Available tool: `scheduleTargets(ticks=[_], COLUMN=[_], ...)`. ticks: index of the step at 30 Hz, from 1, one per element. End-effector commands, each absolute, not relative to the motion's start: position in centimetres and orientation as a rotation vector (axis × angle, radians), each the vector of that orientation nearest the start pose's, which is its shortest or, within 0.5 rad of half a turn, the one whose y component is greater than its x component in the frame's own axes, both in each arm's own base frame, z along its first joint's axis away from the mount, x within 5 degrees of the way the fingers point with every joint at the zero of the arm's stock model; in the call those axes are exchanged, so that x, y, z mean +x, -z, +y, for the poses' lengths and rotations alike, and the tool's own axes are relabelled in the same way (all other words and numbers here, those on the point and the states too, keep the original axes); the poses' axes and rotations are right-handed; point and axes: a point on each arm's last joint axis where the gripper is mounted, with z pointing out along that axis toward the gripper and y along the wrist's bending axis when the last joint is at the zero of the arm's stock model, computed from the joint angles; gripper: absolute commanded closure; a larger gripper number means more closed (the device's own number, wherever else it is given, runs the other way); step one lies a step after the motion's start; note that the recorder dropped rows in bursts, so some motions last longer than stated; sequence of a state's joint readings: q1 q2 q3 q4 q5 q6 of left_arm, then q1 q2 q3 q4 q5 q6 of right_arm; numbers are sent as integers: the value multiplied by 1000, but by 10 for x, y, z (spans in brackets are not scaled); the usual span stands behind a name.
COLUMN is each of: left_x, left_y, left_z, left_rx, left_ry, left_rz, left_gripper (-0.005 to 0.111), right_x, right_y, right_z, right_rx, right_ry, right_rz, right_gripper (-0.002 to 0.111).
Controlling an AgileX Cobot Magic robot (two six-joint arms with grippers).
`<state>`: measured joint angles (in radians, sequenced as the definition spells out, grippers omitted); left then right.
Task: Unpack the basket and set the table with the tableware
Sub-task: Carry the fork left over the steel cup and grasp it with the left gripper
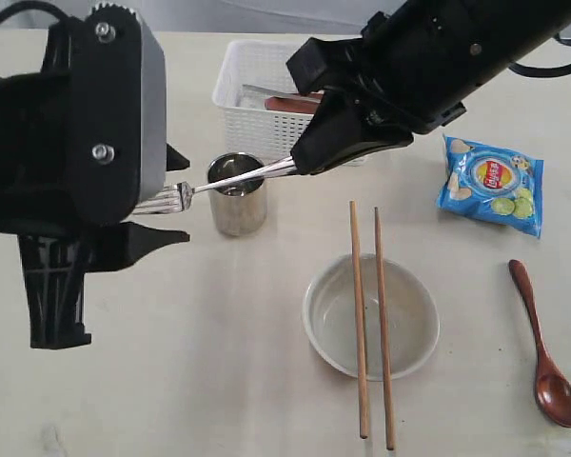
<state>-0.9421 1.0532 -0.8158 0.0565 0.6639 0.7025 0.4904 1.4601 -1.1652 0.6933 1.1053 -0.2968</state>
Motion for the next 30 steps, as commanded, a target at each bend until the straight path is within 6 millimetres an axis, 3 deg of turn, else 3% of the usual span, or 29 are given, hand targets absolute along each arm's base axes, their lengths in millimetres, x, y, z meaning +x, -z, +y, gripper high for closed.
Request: scheduleTargets(ticks=[1,10,21,28,30], left_x=[127,129,143,173,174], left_y=[-298,-284,-258,-262,-261], left_z=[-171,-175,-195,-174,-175], left_rx=[1700,1624,1630,1404,1427], left_ry=[79,94,118,85,71], left_rz=[1519,1442,1510,1632,1619], left_gripper=[53,53,53,53,55], right_x=[224,222,221,221,221], right_y=[-309,-311,-313,-313,-313], right_z=[182,183,185,185,185], right_rx=[-783,-794,-802,-810,-810], right_ry=[-1042,-1074,-1108,-1106,-1106], right_rz=[2672,2660,2643,2639,2639], right_gripper=[109,109,109,109,109])
